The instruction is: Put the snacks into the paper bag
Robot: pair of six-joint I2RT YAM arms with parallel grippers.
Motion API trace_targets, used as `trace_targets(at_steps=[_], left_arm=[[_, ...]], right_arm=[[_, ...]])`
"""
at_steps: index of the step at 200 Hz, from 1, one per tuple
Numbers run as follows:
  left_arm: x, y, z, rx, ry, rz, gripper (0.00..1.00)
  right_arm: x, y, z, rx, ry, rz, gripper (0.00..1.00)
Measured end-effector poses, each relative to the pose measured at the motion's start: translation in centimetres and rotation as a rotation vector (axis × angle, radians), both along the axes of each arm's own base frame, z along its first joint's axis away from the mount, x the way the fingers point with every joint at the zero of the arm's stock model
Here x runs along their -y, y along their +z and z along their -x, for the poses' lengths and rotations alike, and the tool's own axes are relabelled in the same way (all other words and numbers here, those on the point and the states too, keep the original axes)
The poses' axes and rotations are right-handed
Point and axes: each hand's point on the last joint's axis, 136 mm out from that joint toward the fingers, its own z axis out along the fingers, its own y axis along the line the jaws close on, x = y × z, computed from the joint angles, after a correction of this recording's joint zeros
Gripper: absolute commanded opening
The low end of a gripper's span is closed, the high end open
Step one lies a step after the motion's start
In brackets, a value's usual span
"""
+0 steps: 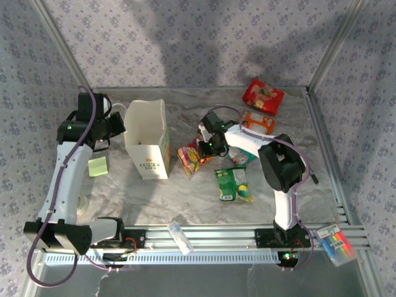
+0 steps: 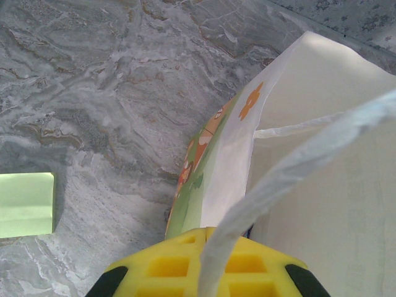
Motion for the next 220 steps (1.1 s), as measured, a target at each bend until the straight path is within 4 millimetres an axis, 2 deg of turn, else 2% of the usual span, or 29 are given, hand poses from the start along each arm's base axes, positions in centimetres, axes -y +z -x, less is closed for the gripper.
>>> trace_targets(at_steps=[100, 128, 149, 190, 220], left_arm=[[0.0, -0.1, 0.3, 0.002, 0.0, 0.0, 0.07], [0.0, -0.1, 0.3, 0.003, -0.001, 0.0, 0.07], [0.0, 0.0, 0.3, 0.004, -0.001, 0.001, 0.07], [0.0, 0.1, 0.3, 0.013, -0.001, 0.002, 0.07], [0.0, 0.2, 0.3, 0.016, -0.001, 0.002, 0.07]], right_arm=[[1.5, 5.1, 0.1, 0.093, -0.019, 0.013, 0.25], [2.2, 7.1, 0.1, 0.139, -0.022, 0.031, 0.25], [2.9, 9.6, -0.1, 0.198, -0.034, 0.036, 0.25], [3.4, 16.7, -0.6, 0.358, -0.025, -0.009, 0.25], [3.7, 21.0, -1.0, 0.464, -0.015, -0.031, 0.27]])
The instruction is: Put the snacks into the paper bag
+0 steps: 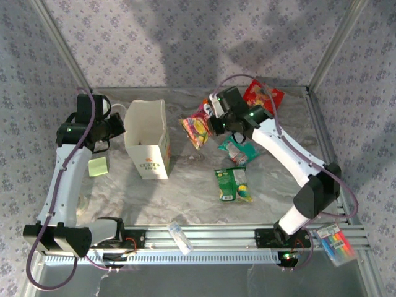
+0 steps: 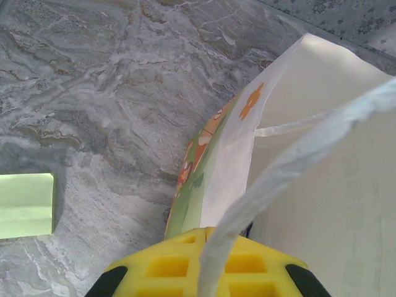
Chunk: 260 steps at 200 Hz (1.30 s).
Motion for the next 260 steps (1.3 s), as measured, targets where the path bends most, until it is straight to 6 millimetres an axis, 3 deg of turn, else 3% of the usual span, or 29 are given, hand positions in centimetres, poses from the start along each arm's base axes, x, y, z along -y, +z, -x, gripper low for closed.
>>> trace_targets(at_steps=[83, 116, 155, 232, 260], left_arm=[[0.2, 0.4, 0.0, 0.02, -0.007, 0.004, 0.07], [0.2, 0.5, 0.0, 0.02, -0.007, 0.005, 0.07], [0.2, 0.5, 0.1, 0.023, -0.007, 0.005, 0.07], [0.2, 0.4, 0.3, 0.024, -0.007, 0.005, 0.07], [0.2, 0.4, 0.3, 0.023, -0.007, 0.005, 0.07]], right_arm=[[2.1, 9.2, 1.5, 0.3, 0.001, -0.048, 0.25], [2.1, 11.5, 1.9, 0.377, 0.007, -0.091, 0.16], [1.5, 11.3, 2.1, 0.389, 0.038, -0.082, 0.13], [0.3, 7.6, 1.2, 0.318, 0.061, -0.032, 0.13], [-0.1, 7.4, 1.2, 0.309, 0.075, -0.036, 0.12]])
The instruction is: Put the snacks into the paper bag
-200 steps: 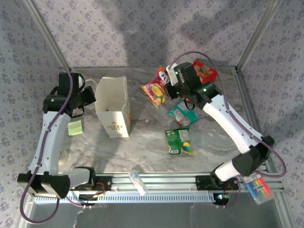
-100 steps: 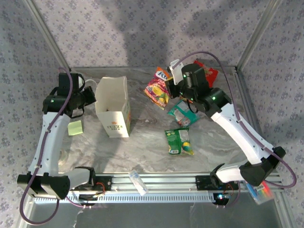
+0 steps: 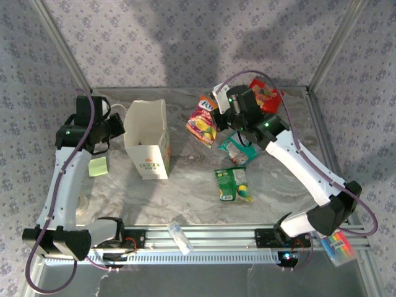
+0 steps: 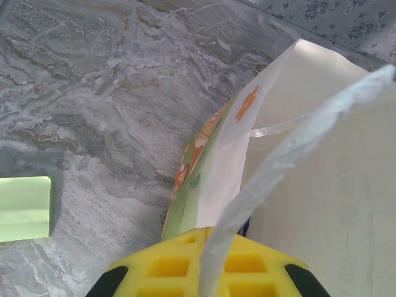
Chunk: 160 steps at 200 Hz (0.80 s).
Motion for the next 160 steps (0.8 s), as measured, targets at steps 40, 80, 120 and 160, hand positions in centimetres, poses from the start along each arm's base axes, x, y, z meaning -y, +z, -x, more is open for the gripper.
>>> trace_targets(at_steps=[40, 80, 120, 160], left_arm=[[0.0, 0.0, 0.0, 0.0, 0.0, 0.0, 0.07], [0.0, 0.0, 0.0, 0.0, 0.0, 0.0, 0.06], [0.1, 0.0, 0.0, 0.0, -0.002, 0.0, 0.07], [0.1, 0.0, -0.1, 0.003, -0.002, 0.0, 0.07]], right_arm=[[-0.6, 0.3, 0.4, 0.007, 0.026, 0.002, 0.11], [-1.2, 3.2, 0.7, 0.073, 0.054, -0.015, 0.1], [-1.6, 6.3, 1.1, 0.143, 0.078, -0.036, 0.1], [-2.4, 8.0, 1.9, 0.192, 0.109, -0.035, 0.09]])
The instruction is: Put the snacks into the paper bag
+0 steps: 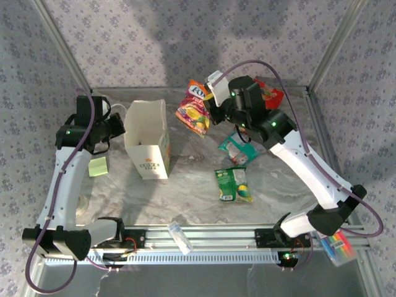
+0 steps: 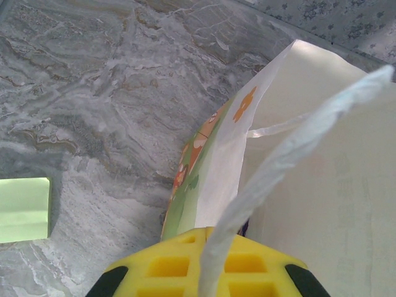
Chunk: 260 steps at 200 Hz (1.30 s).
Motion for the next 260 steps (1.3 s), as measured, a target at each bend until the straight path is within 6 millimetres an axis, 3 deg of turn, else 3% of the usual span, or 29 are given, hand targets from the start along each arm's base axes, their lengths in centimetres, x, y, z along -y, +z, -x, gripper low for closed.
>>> trace_targets(at_steps=[85, 189, 260], left_arm=[[0.0, 0.0, 0.0, 0.001, -0.001, 0.0, 0.07], [0.1, 0.4, -0.4, 0.025, -0.002, 0.003, 0.07], [0.2, 0.0, -0.5, 0.023, -0.007, 0.008, 0.06]], right_arm=[[-0.5, 4.2, 0.5, 0.109, 0.03, -0.05, 0.07], [-2.3, 6.9, 1.3, 0.144, 0.102, -0.186, 0.05], [-6.5, 7.4, 1.1, 0.118, 0.197, -0.275, 0.05]])
